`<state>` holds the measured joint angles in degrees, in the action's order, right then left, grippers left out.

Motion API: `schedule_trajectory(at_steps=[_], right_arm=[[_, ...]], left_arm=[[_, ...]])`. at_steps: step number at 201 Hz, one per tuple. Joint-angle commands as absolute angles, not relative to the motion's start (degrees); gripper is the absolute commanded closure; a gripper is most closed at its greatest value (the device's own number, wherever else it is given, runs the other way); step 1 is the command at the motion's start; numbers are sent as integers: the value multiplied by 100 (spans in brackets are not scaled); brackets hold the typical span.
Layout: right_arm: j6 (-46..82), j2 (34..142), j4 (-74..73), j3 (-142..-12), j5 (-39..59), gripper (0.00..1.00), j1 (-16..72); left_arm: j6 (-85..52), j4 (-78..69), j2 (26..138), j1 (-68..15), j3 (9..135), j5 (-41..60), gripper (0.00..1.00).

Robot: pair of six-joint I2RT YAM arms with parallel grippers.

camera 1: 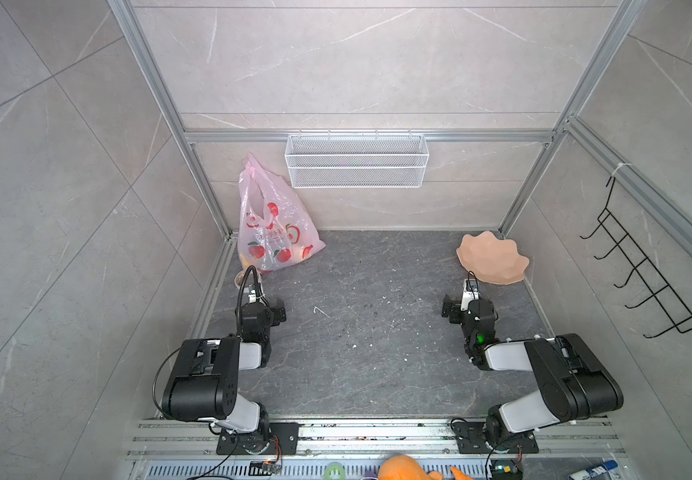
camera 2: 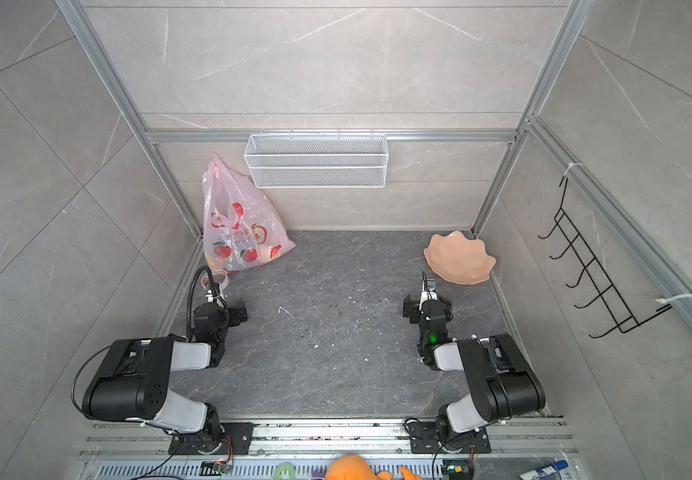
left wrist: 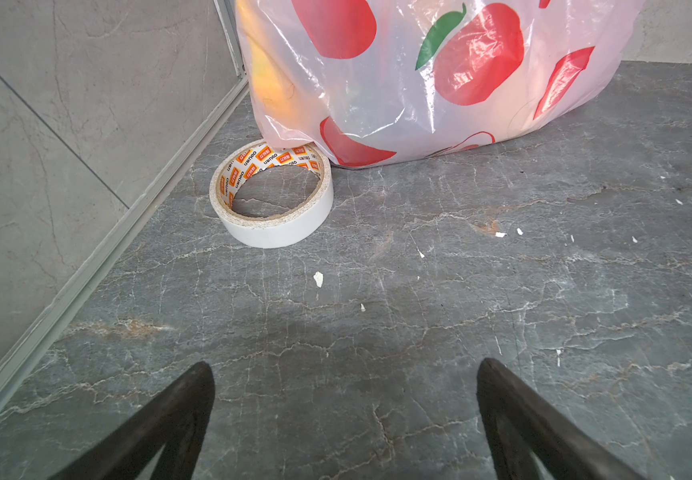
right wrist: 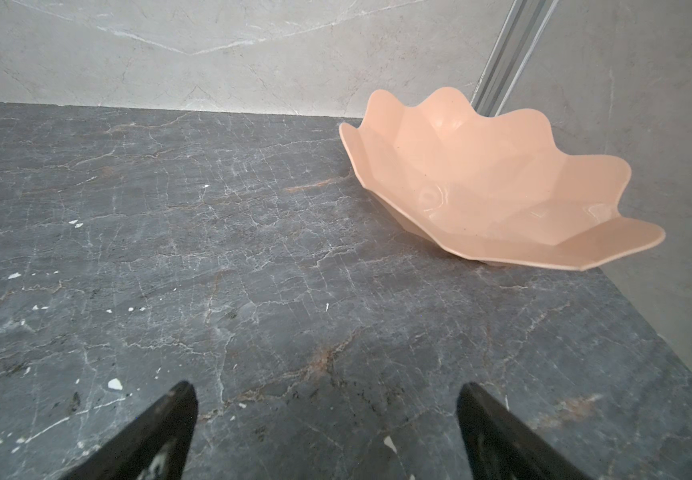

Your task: Take the fake fruits out of the plastic bag

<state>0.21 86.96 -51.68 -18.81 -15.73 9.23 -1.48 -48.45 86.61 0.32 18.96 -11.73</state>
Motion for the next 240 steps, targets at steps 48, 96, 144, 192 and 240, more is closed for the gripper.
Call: schedule_trajectory(at_steps=[48, 96, 144, 192, 240], right_arm=[[-412, 7373, -4833, -1580, -1207, 1, 1216], [59, 5295, -2716, -2212, -754, 1, 1519], [1744, 3368, -722, -3000, -1061, 1, 1510], [2163, 2688, 448, -3210, -1154, 0, 1512], [2148, 2610, 221, -2801, -704, 0, 1512]], left_arm=[[411, -4298, 7384, -586, 1836, -1605, 0], [-848, -1901, 5416, -1232, 2496, -2079, 0], [-3701, 704, 4991, -1220, 3741, -3251, 0], [-2949, 209, 6239, -902, 5010, -2058, 0], [-2092, 1071, 8550, -615, 8180, -2262, 0]])
